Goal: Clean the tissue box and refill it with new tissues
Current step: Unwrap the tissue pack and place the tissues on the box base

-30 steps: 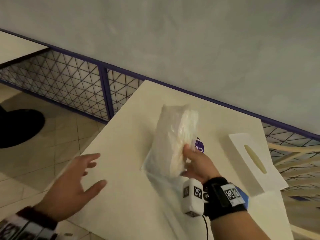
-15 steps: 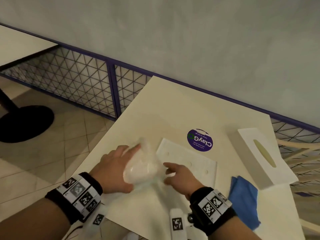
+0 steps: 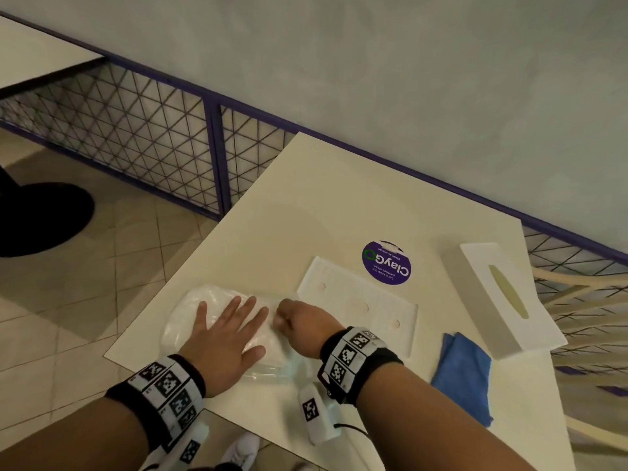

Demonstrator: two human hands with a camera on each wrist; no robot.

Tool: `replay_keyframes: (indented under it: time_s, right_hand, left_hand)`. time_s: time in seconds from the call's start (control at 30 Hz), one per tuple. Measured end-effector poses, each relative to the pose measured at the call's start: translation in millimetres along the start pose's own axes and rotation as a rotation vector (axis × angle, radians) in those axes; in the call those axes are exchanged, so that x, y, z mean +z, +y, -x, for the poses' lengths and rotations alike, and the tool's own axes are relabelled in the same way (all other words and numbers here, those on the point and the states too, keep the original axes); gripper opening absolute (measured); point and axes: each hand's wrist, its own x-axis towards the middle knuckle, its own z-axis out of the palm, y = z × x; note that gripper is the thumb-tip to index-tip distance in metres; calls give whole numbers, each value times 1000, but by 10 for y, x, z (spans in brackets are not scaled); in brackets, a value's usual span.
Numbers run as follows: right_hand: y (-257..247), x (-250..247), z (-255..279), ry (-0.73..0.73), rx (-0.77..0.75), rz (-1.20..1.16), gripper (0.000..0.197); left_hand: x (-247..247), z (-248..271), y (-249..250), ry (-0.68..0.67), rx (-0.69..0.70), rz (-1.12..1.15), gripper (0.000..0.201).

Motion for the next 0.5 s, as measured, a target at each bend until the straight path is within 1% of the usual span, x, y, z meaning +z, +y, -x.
replay_keyframes:
  time_s: [0.1,0.2,0.23,0.3,0.37,0.43,0.5]
  right_hand:
    - [63,-67,22,-29,50,-10,33]
    - [206,-112,63,-85,87,104,33]
    - [239,-119,80,-84,100,107,33]
    - [249,-120,104,-54,131,48,31]
    - [226,-99,102,3,223,-86,27]
    - [232,-52,95,43,340,-208,18]
    - [225,-22,123,14,426,-210,11]
  left_hand:
    - [26,-11,-64,53,31,66,95]
    - [-23,34,-62,93,52,108,98]
    - [-43,59,-58,106,54,116,99]
    - [-53,104,-63,129,78,117,101]
    - [-40,123,-73,148,105,106,107]
    - [-10,114,-84,132,92,100,104]
    - [9,97,-92,166,64,174,98]
